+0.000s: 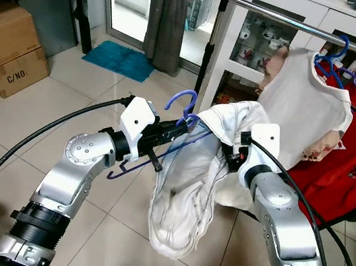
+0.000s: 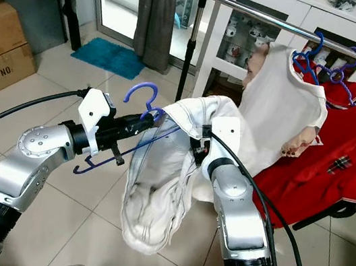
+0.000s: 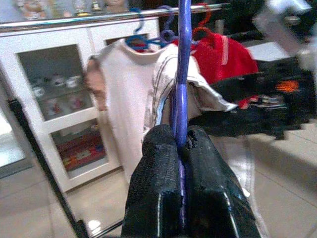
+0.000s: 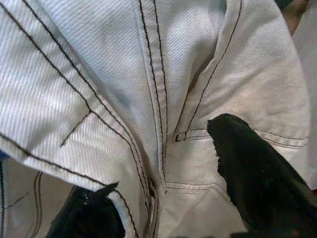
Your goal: Hang hanger
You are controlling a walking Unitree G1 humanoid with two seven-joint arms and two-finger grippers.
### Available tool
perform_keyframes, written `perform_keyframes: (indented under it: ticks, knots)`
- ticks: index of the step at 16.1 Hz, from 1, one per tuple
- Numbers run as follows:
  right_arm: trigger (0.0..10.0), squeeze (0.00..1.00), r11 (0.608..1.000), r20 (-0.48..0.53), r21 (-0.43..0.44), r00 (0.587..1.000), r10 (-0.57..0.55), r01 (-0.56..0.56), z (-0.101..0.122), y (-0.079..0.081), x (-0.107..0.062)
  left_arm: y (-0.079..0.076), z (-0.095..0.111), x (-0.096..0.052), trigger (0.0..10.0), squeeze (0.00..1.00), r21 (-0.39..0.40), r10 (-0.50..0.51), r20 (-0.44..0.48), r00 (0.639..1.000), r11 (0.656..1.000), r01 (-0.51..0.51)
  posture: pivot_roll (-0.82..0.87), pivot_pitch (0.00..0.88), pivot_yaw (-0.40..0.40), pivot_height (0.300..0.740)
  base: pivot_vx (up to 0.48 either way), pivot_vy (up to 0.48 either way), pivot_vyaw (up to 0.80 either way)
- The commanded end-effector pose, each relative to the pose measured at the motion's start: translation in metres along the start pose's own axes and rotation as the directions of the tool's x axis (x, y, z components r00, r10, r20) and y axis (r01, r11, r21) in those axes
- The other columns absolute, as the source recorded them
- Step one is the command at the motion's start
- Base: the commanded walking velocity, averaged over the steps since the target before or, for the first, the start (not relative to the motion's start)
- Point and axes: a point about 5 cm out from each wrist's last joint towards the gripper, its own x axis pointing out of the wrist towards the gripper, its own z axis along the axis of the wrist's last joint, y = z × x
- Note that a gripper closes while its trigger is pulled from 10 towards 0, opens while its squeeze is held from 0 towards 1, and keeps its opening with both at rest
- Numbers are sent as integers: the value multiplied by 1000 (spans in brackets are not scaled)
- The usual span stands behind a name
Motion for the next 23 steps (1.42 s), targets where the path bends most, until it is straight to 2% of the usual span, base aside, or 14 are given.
perform_keyframes:
  ticks: [1, 7, 11, 12, 15, 17, 18, 19, 21, 23]
  knots:
    - [0, 0, 999, 19, -3, 999, -37, 38, 3, -9, 0, -5, 15, 0, 0, 0, 35, -39, 63, 997, 999, 37, 43, 0, -47, 740, 0, 0, 0]
    - [0, 0, 999, 55, -16, 998, -41, 42, 11, -18, 8, -9, 17, -3, 0, 0, 29, -39, 58, 998, 999, 37, 52, 0, -60, 740, 0, 0, 0]
    - [0, 0, 999, 70, -9, 996, -52, 53, 12, -23, 6, -7, 12, -8, 0, 0, 34, -38, 27, 999, 999, 37, 32, 0, -44, 740, 0, 0, 0]
    - [0, 0, 998, 75, 2, 996, -57, 57, 13, -24, 5, -7, 9, -9, 0, 0, 37, -40, 10, 999, 999, 40, 27, 0, -42, 740, 0, 0, 0]
    - [0, 0, 995, 97, 72, 993, -70, 63, 19, -35, 0, 0, -17, -23, 0, 0, 54, -18, -149, 989, 998, 26, 20, 0, -39, 740, 0, 0, 0]
    - [0, 0, 991, 103, 110, 991, -82, 70, 23, -43, 1, 2, -23, -32, 0, 0, 59, -15, -188, 982, 998, 27, 28, 0, -45, 740, 0, 0, 0]
    - [0, 0, 983, 108, 168, 990, -95, 76, 27, -50, 3, 3, -24, -38, 0, 0, 57, -20, -201, 979, 998, 33, 31, 0, -47, 740, 0, 0, 0]
    - [0, 0, 967, 108, 242, 988, -113, 84, 30, -59, 8, -4, -19, -44, 0, 0, 31, -70, -175, 982, 997, 77, 38, 0, -52, 740, 0, 0, 0]
    - [0, 0, 947, 85, 310, 990, -114, 82, 27, -63, 18, -24, -10, -47, 0, 0, -46, -204, -97, 974, 979, 200, 36, 0, -54, 740, 0, 0, 0]
    - [0, 0, 932, 54, 349, 990, -127, 100, 20, -65, 22, -36, -8, -53, 0, 0, -95, -275, -94, 957, 959, 266, 27, 0, -56, 740, 0, 0, 0]
